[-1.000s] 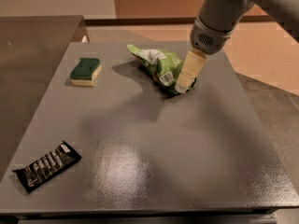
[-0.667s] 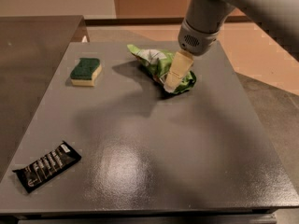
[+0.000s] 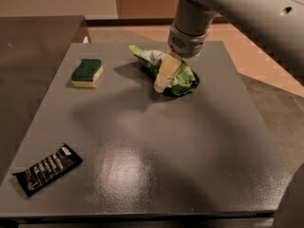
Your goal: Pick green rice chip bag
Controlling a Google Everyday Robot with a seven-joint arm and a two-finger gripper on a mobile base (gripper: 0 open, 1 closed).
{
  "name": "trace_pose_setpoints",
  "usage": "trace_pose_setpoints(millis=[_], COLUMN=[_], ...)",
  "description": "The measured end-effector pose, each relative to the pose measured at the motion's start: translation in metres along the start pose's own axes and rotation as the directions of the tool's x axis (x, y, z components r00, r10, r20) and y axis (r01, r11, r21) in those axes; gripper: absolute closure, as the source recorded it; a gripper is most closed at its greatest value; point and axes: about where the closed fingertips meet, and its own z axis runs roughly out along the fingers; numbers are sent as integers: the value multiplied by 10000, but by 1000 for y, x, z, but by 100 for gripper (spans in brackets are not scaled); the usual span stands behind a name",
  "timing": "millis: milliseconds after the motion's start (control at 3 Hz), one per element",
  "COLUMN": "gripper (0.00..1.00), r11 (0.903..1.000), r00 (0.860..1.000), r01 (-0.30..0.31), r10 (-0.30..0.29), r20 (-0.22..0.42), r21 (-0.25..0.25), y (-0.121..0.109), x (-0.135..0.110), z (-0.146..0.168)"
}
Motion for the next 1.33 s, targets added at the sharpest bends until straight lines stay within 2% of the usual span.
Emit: trace_pose_setpoints(millis=[333, 667, 1333], gripper=[0, 18, 64], r11=[9984, 9948, 9914], r00=[9985, 9947, 9912], r01=[-553, -1018, -1300], r10=[553, 1016, 1296], r20=[-45, -157, -274], r21=[-81, -103, -130], y=[-5, -7, -5], x=[-7, -11, -7], z=[7, 11, 9])
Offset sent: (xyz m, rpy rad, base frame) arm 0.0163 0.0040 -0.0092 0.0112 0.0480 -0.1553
